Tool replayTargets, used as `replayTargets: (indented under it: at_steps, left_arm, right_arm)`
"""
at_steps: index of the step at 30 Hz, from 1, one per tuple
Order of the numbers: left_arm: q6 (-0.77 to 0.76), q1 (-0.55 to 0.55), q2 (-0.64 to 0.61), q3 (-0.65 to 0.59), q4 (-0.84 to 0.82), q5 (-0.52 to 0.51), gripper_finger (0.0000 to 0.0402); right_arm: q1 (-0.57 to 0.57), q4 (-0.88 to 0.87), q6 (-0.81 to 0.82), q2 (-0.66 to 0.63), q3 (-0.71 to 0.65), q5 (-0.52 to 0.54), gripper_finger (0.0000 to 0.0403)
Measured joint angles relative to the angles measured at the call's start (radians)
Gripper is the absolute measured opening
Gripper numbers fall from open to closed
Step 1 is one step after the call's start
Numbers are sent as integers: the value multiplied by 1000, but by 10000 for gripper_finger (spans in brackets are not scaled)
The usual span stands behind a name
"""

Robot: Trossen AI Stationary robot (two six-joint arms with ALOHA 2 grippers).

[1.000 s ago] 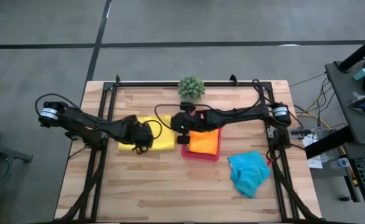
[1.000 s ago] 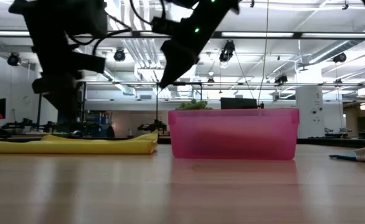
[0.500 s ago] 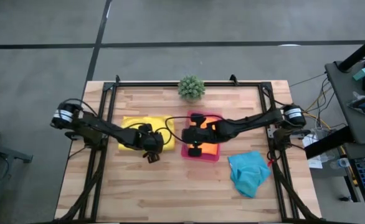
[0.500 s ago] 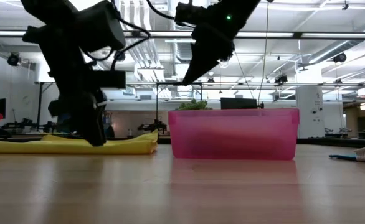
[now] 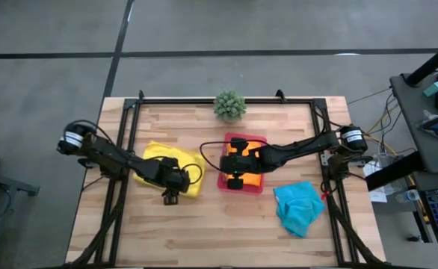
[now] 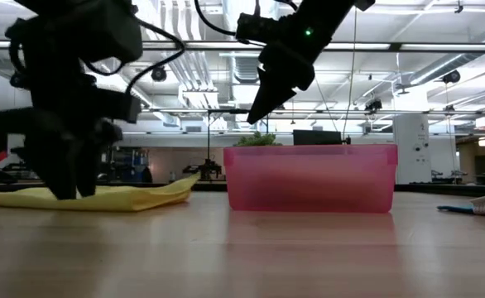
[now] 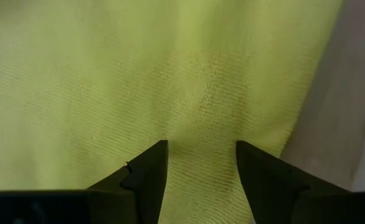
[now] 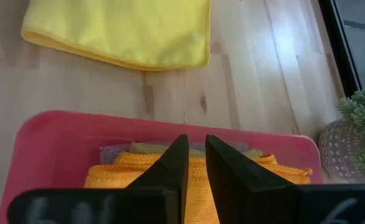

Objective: Fold microfiber towels
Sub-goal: Fold the yellow towel

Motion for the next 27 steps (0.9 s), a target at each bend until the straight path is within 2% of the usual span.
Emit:
replayTargets:
  at_steps: [6,10,13,18,23,27]
  left_arm:
    - [-27,-42,-119,2,34,-15,175]
    - [-32,-102,-138,2,141,-66,175]
    - [-50,-139,-106,-1,231,-96,175]
    - [-98,-175,-19,-3,267,-113,175]
    - [-97,-180,84,-5,387,-138,175]
    - [-105,-180,126,-5,421,-163,175]
  right_arm:
    - [2,1,23,0,-10,0,47]
    - [7,7,23,0,-13,0,47]
    - [13,17,23,0,-14,0,47]
    - [24,40,29,0,-14,-3,47]
    - [26,79,31,1,-17,-4,47]
    - [26,99,31,2,-18,-4,47]
